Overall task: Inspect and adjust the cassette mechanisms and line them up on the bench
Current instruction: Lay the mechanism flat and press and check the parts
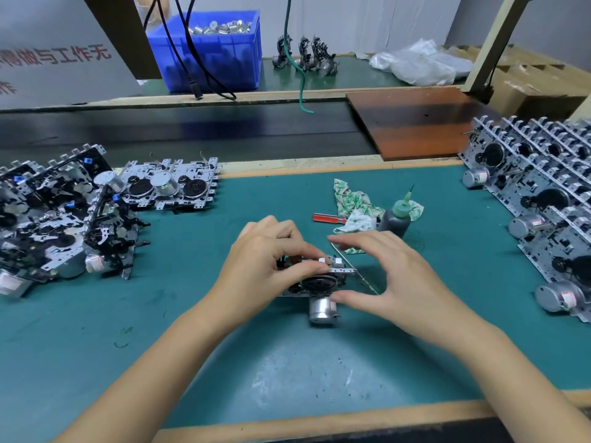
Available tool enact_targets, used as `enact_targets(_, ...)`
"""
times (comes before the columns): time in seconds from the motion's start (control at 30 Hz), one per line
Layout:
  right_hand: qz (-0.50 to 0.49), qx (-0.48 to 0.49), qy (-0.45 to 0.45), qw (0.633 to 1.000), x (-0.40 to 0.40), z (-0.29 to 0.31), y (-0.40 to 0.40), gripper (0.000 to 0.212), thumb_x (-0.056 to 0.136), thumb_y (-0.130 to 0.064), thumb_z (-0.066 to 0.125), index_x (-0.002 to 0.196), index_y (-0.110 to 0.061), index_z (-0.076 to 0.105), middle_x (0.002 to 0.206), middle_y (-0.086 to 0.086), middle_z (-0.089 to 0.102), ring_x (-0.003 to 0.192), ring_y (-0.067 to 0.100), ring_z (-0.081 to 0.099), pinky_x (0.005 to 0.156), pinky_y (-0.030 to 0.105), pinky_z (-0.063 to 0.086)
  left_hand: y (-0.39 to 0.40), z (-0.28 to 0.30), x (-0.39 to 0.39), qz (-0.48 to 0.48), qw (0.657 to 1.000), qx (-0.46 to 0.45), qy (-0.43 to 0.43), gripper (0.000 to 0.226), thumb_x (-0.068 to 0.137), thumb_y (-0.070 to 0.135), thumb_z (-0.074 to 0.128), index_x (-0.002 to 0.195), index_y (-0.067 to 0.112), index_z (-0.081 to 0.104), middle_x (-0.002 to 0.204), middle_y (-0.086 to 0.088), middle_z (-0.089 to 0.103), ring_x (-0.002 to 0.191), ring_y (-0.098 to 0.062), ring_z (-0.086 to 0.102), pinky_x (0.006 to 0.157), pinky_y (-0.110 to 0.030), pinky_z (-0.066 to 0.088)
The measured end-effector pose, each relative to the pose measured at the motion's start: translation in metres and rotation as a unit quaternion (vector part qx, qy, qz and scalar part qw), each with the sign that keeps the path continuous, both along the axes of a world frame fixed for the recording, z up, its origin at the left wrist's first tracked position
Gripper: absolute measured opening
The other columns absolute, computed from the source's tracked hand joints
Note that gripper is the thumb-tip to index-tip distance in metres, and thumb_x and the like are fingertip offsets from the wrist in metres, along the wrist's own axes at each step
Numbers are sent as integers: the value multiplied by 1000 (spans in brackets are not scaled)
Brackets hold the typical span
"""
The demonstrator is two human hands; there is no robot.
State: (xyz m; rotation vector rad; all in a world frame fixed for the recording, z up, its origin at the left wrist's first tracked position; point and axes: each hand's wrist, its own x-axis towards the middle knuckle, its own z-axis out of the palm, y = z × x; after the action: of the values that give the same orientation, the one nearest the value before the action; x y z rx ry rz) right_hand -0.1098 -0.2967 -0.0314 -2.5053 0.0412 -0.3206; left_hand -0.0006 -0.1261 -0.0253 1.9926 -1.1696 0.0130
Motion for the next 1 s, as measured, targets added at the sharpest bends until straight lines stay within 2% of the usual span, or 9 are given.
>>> enact_targets(0.17, -16, 35, -88, 995, 4, 4, 14, 28, 81, -38, 71, 105, -25, 63, 95, -14, 55, 90, 0, 50, 81, 21, 41, 10, 7, 5, -29, 1000, -1, 0, 19, 79, 43, 66, 98, 43, 66, 71, 15, 52, 77, -4, 44, 71, -14, 34)
enact_targets(0.27, -9, -71, -114, 991, 12, 14, 19, 34, 86, -49, 54, 85, -16, 60, 77, -10, 48, 75, -3, 37, 63, 20, 33, 25, 9, 9, -7, 998, 20, -52, 20, 80, 50, 63, 98, 43, 66, 83, 16, 57, 83, -6, 48, 74, -14, 36)
enact_targets(0.33, 33, -166, -93, 981, 23, 21, 21, 42, 86, -56, 48, 78, -15, 53, 70, -8, 47, 68, 7, 40, 57, 25, 30, 32, 9, 9, 7, 997, 37, -64, 21, 81, 52, 57, 93, 39, 70, 84, 17, 56, 82, -3, 49, 72, -14, 36)
enact_targets(0.4, 77, -230, -45, 969, 33, 29, 23, 39, 90, -56, 47, 78, -20, 41, 62, -11, 39, 62, 20, 44, 57, 34, 37, 35, 9, 10, 15, 997, 39, -61, 20, 81, 48, 61, 89, 33, 73, 83, 18, 56, 78, 1, 49, 67, -10, 34)
enact_targets(0.47, 111, -253, -8, 961, 41, 33, 22, 35, 92, -54, 44, 80, -23, 35, 57, -9, 32, 61, 21, 38, 60, 36, 40, 35, 10, 9, 20, 997, 40, -69, 16, 81, 37, 64, 87, 27, 74, 82, 18, 55, 75, 6, 48, 65, -8, 33)
enact_targets(0.63, 160, -227, 3, 961, 29, 43, 17, 32, 96, -44, 46, 76, -21, 35, 62, -7, 37, 59, 18, 36, 57, 32, 28, 31, 20, 2, -3, 993, 17, -121, 19, 83, 36, 66, 88, 20, 76, 81, 11, 54, 74, 4, 47, 65, -13, 38)
enact_targets(0.73, 134, -210, -49, 967, 3, 63, 8, 36, 92, -46, 51, 71, -23, 33, 57, -10, 33, 53, 13, 29, 49, 21, 25, 18, 39, -8, -44, 983, -20, -178, 23, 86, 34, 59, 90, 19, 75, 81, 8, 56, 73, -6, 48, 67, -15, 39)
enact_targets(0.8, 105, -223, -79, 966, -19, 82, -5, 33, 87, -48, 47, 68, -26, 32, 53, -13, 27, 49, 11, 25, 45, 23, 23, 0, 53, -16, -86, 977, -55, -185, 21, 86, 31, 61, 91, 17, 76, 82, 8, 55, 74, -5, 47, 69, -10, 36)
enact_targets(1.0, 11, -224, -35, 974, -74, 108, -61, 42, 82, -53, 48, 54, -24, 36, 41, -10, 23, 40, 4, 29, 46, 16, 29, -86, 58, -42, -195, 971, -117, -78, 11, 81, 17, 71, 90, 12, 77, 82, 1, 60, 77, -4, 53, 72, -17, 42)
